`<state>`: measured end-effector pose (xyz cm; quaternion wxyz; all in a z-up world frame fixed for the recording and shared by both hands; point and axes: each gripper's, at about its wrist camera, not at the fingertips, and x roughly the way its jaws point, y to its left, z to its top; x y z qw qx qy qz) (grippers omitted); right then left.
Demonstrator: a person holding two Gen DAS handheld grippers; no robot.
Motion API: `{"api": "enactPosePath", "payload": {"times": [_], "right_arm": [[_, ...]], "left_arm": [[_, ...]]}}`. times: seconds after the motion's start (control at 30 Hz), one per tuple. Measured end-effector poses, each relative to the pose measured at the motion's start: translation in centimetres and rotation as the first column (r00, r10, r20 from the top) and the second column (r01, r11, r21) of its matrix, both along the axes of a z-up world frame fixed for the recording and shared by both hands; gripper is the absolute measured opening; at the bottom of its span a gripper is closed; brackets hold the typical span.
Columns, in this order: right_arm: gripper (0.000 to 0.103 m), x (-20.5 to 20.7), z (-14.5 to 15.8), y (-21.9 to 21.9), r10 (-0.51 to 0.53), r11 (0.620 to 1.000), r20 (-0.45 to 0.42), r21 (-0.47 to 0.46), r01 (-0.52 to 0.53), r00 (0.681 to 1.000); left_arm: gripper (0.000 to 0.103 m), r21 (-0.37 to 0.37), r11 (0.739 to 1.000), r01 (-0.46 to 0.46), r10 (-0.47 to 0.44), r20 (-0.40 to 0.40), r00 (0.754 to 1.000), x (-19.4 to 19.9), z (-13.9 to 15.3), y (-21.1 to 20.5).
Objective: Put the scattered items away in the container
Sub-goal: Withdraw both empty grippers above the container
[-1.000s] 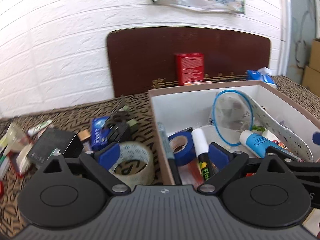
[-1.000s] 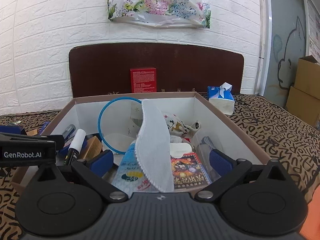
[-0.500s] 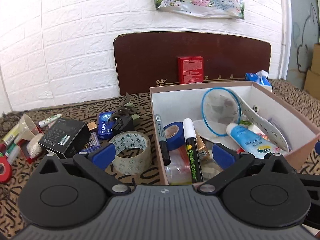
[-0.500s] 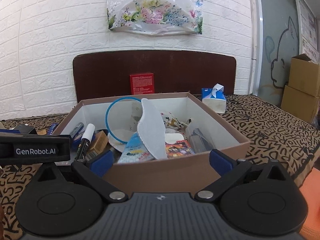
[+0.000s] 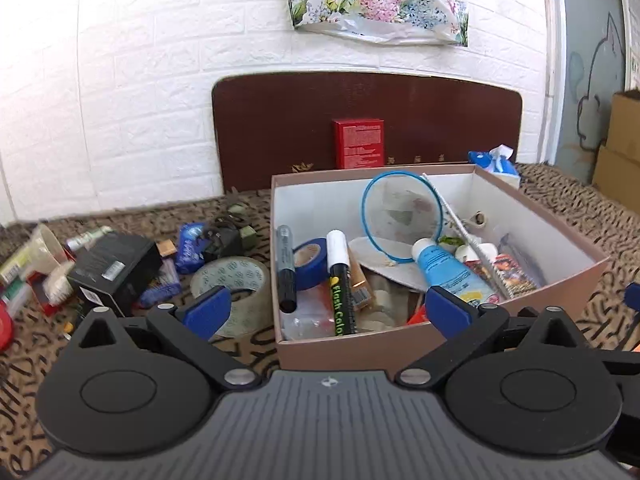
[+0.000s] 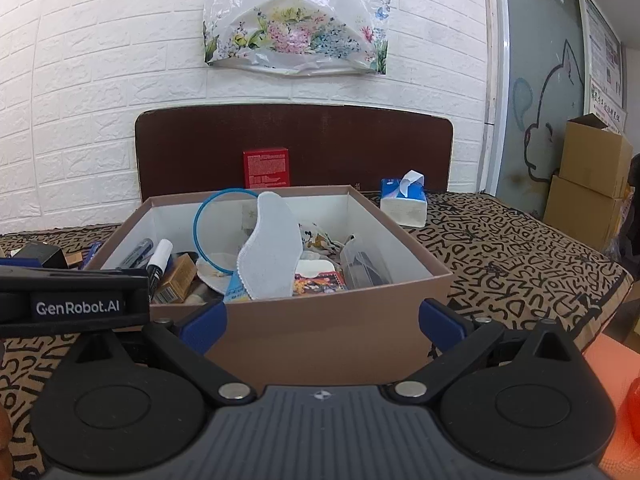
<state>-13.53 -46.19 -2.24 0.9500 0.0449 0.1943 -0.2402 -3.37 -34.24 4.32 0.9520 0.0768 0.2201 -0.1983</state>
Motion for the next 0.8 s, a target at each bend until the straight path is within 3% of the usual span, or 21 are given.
{"api": "enactPosePath", "payload": {"times": [0.1, 0.43, 0.8], "right_arm": [[0.103, 0.0, -0.1, -0.1, 0.006, 1.0, 0.008, 0.014, -0.006, 1.0], [0.103, 0.2, -0.1, -0.1, 0.014, 1.0, 0.007, 0.006, -0.014, 1.0], [0.103, 0.4, 0.0, 0.3, 0.02, 1.0, 0.006, 0.003, -0.02, 1.0]], "left_arm": [[0.103, 0.013, 1.0, -0.002, 0.001, 0.044, 0.999, -0.5, 0.0, -0.1], [0.103, 0.012, 1.0, 0.016, -0.017, 0.088, 0.996, -0.6, 0.0, 0.0], [0.103, 0.002, 1.0, 0.019, -0.019, 0.023, 1.0, 0.2, 0.1, 1.1]]}}
